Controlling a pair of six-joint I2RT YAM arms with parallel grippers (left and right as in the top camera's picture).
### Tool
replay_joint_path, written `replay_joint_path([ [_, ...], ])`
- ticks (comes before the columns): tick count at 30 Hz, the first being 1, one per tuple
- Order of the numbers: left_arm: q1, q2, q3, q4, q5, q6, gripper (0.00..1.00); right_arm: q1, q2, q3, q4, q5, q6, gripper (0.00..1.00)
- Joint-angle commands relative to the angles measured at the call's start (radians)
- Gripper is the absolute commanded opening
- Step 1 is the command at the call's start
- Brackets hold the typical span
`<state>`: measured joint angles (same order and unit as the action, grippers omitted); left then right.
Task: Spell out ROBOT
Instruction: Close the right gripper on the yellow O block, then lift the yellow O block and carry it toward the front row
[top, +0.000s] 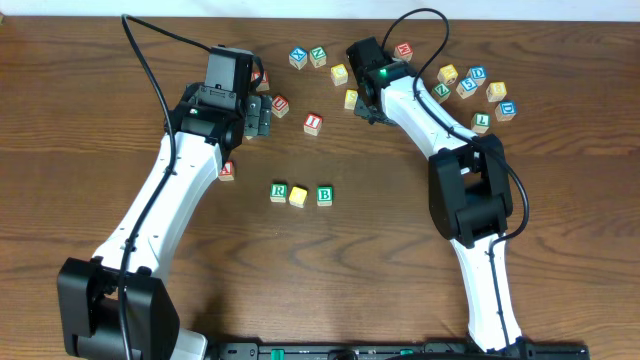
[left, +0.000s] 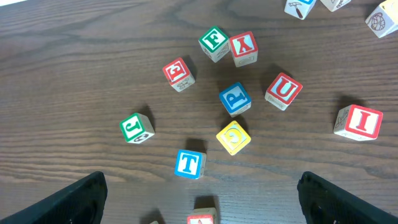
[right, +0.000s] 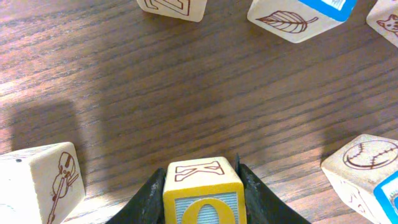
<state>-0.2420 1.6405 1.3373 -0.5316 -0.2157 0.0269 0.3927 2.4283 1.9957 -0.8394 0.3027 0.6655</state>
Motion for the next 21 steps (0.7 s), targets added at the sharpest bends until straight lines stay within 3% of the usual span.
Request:
replay_joint_path([
  [1,0.006,-0.025,0.018,-0.003,-0.013,0.006,0.96,0.006,0.007,0.003,-0.003,0.012,-0.009,0.31],
  [21,0.006,-0.025,0.018,-0.003,-0.013,0.006,0.96,0.01,-0.064,0.021,-0.05,0.029,-0.02,0.23],
])
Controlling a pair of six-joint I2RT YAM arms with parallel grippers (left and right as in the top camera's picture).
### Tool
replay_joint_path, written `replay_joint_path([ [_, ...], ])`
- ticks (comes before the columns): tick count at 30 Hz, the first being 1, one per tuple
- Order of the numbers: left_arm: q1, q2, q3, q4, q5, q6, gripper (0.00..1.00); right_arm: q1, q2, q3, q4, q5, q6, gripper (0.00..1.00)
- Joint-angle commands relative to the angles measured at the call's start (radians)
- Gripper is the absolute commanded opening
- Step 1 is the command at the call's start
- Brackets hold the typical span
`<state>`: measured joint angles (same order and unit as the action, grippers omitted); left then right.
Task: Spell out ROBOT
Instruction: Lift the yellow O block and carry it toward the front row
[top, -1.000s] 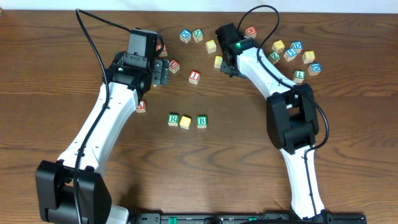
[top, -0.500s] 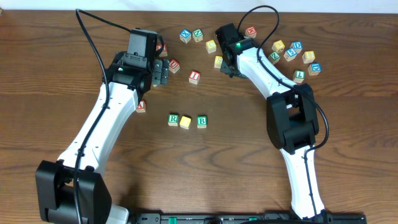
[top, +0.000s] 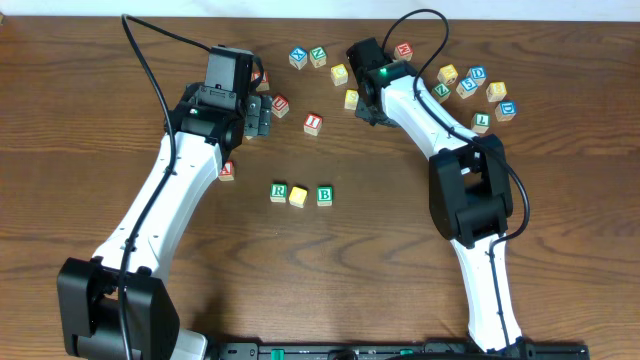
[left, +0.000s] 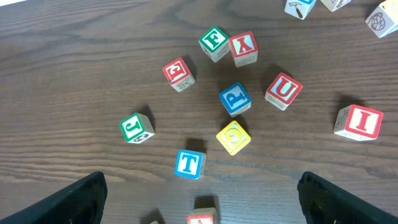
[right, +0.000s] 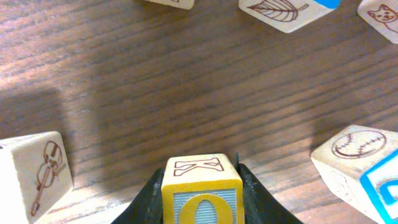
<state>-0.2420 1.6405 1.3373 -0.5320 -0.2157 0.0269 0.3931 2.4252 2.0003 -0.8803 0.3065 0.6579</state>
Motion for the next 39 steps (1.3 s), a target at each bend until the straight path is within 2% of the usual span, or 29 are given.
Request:
replay_joint_path([
  [1,0.006,-0.025,0.018,-0.003,-0.013,0.006,0.96,0.01,-0.069,0.016,-0.013,0.031,-0.012,0.23],
  [13,0.006,-0.025,0.018,-0.003,-0.013,0.006,0.96,0.026,-0.164,0.016,-0.118,0.055,-0.011,0.16],
  [24,0.006,-0.025,0.018,-0.003,-0.013,0.006,0.96,0.098,-0.178,0.016,-0.193,0.088,-0.012,0.13],
  [39,0.006,-0.025,0.018,-0.003,-0.013,0.006,0.96,0.091,-0.209,0.007,-0.141,0.076,0.007,0.13],
])
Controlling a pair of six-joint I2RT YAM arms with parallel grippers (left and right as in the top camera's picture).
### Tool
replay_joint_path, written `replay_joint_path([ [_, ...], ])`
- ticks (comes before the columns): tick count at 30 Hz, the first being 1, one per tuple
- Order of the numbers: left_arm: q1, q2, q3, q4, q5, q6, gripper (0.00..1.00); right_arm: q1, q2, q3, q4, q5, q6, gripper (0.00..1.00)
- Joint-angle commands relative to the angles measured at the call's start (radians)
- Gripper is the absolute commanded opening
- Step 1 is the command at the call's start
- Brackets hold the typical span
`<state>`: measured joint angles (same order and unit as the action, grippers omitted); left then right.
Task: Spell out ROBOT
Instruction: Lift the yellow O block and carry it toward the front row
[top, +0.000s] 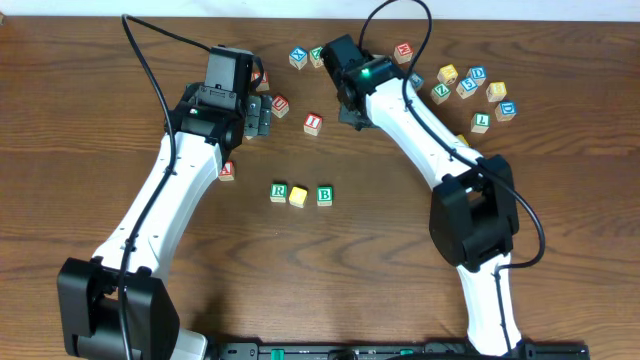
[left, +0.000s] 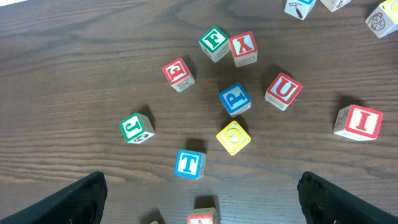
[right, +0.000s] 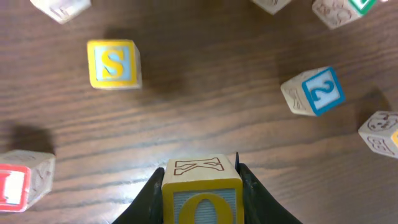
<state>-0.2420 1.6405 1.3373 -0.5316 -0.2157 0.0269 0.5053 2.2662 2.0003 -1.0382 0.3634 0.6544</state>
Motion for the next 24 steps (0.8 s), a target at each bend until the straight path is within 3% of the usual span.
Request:
replay_joint_path([
  [1,0.006,-0.025,0.018,-0.003,-0.013,0.006,0.96,-0.027,-0.05,-0.003,0.031,0.018,0.011,0.13],
  [6,0.006,-0.025,0.018,-0.003,-0.013,0.006,0.96,-0.059,-0.079,-0.127,0.143,-0.031,0.011,0.13],
  [13,0.006,-0.025,0.018,-0.003,-0.013,0.006,0.96,-0.071,-0.253,-0.448,0.365,-0.056,0.01,0.16],
  [24,0.006,-0.025,0.018,-0.003,-0.013,0.006,0.96,-0.014,-0.403,-0.642,0.428,-0.056,0.04,0.15],
])
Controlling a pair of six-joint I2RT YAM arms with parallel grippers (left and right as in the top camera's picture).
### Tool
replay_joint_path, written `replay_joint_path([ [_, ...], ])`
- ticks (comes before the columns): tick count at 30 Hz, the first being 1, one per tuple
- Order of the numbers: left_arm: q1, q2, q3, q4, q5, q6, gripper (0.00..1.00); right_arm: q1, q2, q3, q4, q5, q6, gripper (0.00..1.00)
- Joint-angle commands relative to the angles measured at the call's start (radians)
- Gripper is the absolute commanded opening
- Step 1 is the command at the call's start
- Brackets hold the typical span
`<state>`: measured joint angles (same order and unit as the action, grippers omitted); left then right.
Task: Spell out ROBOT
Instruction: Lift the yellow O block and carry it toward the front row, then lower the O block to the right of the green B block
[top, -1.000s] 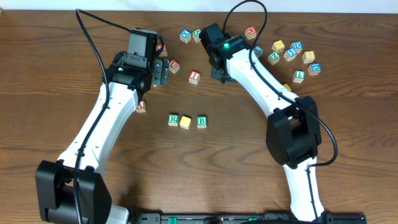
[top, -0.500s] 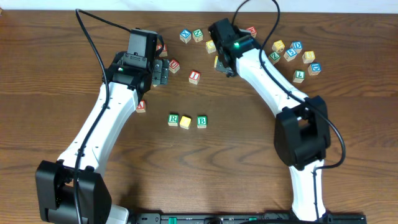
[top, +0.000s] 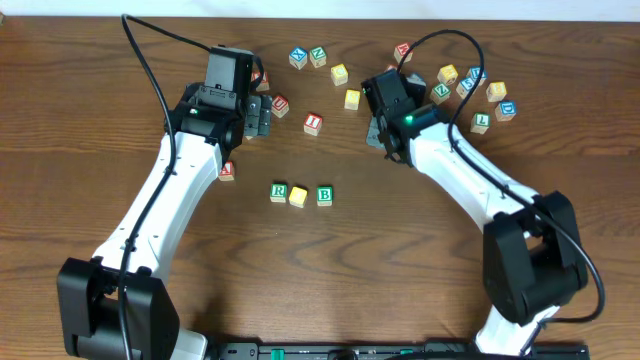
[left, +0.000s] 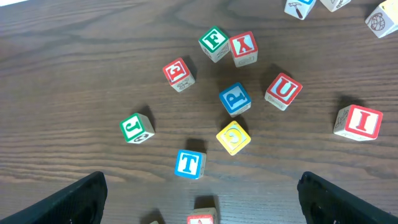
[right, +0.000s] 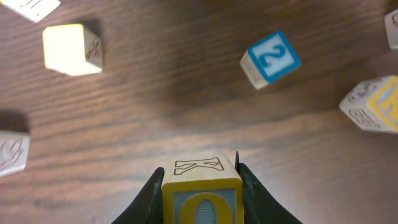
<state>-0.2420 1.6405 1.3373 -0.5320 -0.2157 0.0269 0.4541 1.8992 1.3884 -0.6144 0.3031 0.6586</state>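
A row of three blocks lies mid-table: a green R (top: 279, 191), a yellow block (top: 298, 196) and a green B (top: 324, 195). My right gripper (right: 200, 186) is shut on a yellow O block (right: 202, 196), held above the table to the right of and behind the row, under the wrist (top: 380, 133). A blue T block (left: 189, 163) lies below my left gripper (left: 199, 199), whose fingers (left: 81, 198) stand wide open over the left cluster.
Loose letter blocks lie under the left wrist: F (left: 214, 42), Y (left: 242, 48), E (left: 178, 72), P (left: 234, 98), U (left: 283, 90), G (left: 233, 137), J (left: 136, 127), I (left: 359, 122). A blue 2 block (right: 270, 58) lies below the right gripper. More blocks sit at the back right (top: 475, 85).
My right gripper, still shut on the O block, has moved right and toward the front, from over the S block to over the blue 2 block. The left arm has not moved.
My right gripper was shut on the O block low among the back blocks. Then it held it slightly higher. Then it was well above the table, further left at the back. Now it is further right and nearer the front. The left gripper stayed open over its cluster.
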Motion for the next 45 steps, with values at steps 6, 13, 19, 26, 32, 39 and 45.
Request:
replay_joint_path([
  [6,0.006,-0.025,0.018,-0.003,-0.013,0.006,0.96,0.11,-0.043,-0.084,0.003,0.005,0.122,0.13],
  [13,0.006,-0.025,0.018,-0.003,-0.013,0.006,0.96,0.199,-0.043,-0.138,0.028,0.005,0.191,0.13],
  [19,0.006,-0.025,0.018,-0.003,-0.013,0.006,0.96,0.232,-0.043,-0.152,0.027,0.005,0.239,0.13],
  [26,0.006,-0.024,0.018,-0.003,-0.013,0.006,0.96,0.232,-0.042,-0.153,0.012,0.013,0.272,0.11],
  [32,0.006,-0.025,0.018,-0.003,-0.013,0.006,0.96,0.232,-0.042,-0.197,0.016,0.012,0.318,0.12],
  [39,0.006,-0.025,0.018,-0.003,-0.013,0.006,0.96,0.235,-0.042,-0.227,0.02,0.004,0.334,0.13],
  [45,0.006,-0.025,0.018,-0.003,-0.013,0.006,0.96,0.235,-0.042,-0.227,0.03,-0.007,0.301,0.14],
])
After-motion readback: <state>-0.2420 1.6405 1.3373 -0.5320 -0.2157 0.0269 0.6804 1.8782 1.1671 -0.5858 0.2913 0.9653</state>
